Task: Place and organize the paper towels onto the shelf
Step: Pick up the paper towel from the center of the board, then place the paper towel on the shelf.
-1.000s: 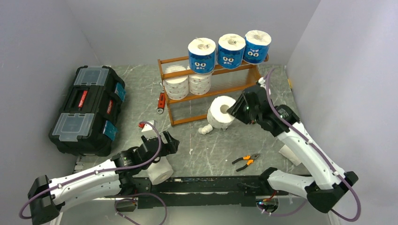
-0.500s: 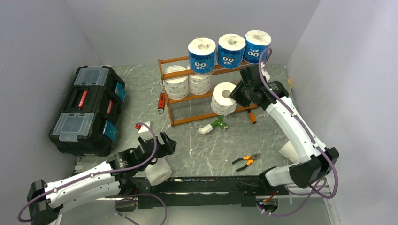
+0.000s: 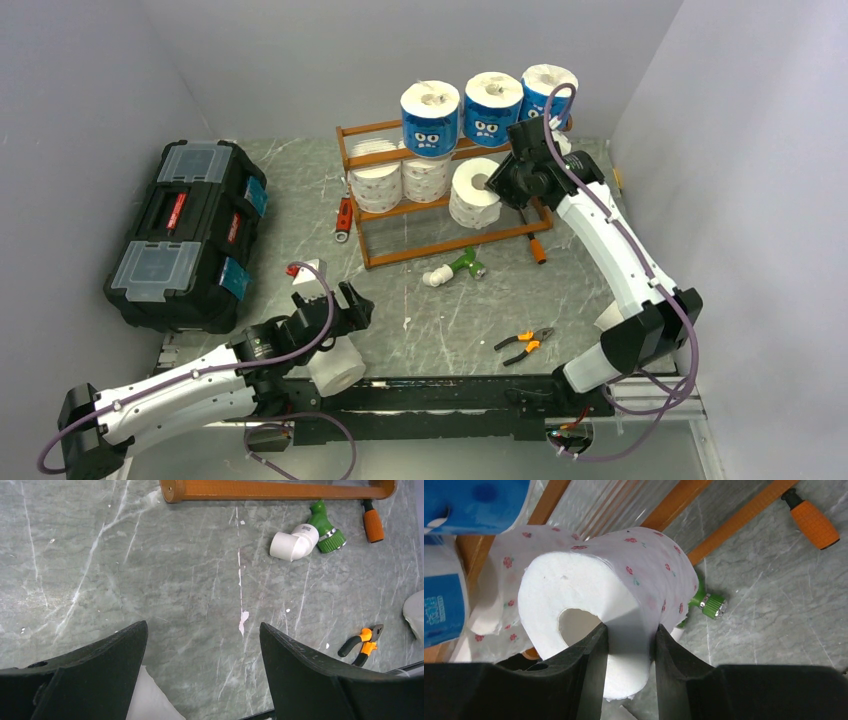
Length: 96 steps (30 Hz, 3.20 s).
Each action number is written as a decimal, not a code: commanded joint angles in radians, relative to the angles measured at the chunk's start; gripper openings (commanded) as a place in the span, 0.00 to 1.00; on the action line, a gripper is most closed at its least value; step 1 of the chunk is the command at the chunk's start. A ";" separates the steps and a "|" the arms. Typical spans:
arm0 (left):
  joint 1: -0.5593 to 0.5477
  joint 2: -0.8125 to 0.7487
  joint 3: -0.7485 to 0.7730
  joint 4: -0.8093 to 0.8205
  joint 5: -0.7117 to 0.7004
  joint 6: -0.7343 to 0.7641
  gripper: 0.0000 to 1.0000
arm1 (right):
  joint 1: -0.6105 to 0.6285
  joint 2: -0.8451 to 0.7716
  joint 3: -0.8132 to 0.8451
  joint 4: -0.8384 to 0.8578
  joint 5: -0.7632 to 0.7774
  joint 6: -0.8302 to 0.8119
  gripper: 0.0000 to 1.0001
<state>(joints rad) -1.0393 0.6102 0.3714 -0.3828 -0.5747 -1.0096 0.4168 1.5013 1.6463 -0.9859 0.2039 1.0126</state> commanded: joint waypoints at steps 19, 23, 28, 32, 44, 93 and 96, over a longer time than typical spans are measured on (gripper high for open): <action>-0.001 -0.014 -0.015 -0.054 -0.016 -0.027 0.89 | -0.067 0.103 0.153 0.074 -0.011 0.005 0.07; -0.001 -0.016 -0.015 -0.056 -0.017 -0.028 0.88 | -0.071 0.127 0.182 0.060 -0.010 0.004 0.08; -0.001 -0.015 -0.014 -0.059 -0.015 -0.031 0.88 | -0.079 0.143 0.188 0.067 -0.023 0.012 0.13; -0.001 -0.015 -0.015 -0.059 -0.014 -0.032 0.88 | -0.086 0.152 0.197 0.073 -0.033 0.014 0.18; -0.001 -0.005 -0.012 -0.057 -0.010 -0.035 0.88 | -0.092 0.148 0.198 0.090 -0.056 0.004 0.44; -0.001 0.011 0.014 -0.049 -0.005 -0.001 0.89 | -0.098 -0.537 -0.834 1.112 -0.255 -0.434 0.87; -0.001 0.008 0.013 -0.049 -0.007 0.006 0.89 | -0.094 -0.539 -0.914 1.221 -0.293 -0.530 0.87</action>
<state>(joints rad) -1.0393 0.6098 0.3706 -0.4145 -0.5934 -1.0073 0.3195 0.9947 0.7948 -0.1398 -0.0013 0.6479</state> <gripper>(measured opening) 0.885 0.870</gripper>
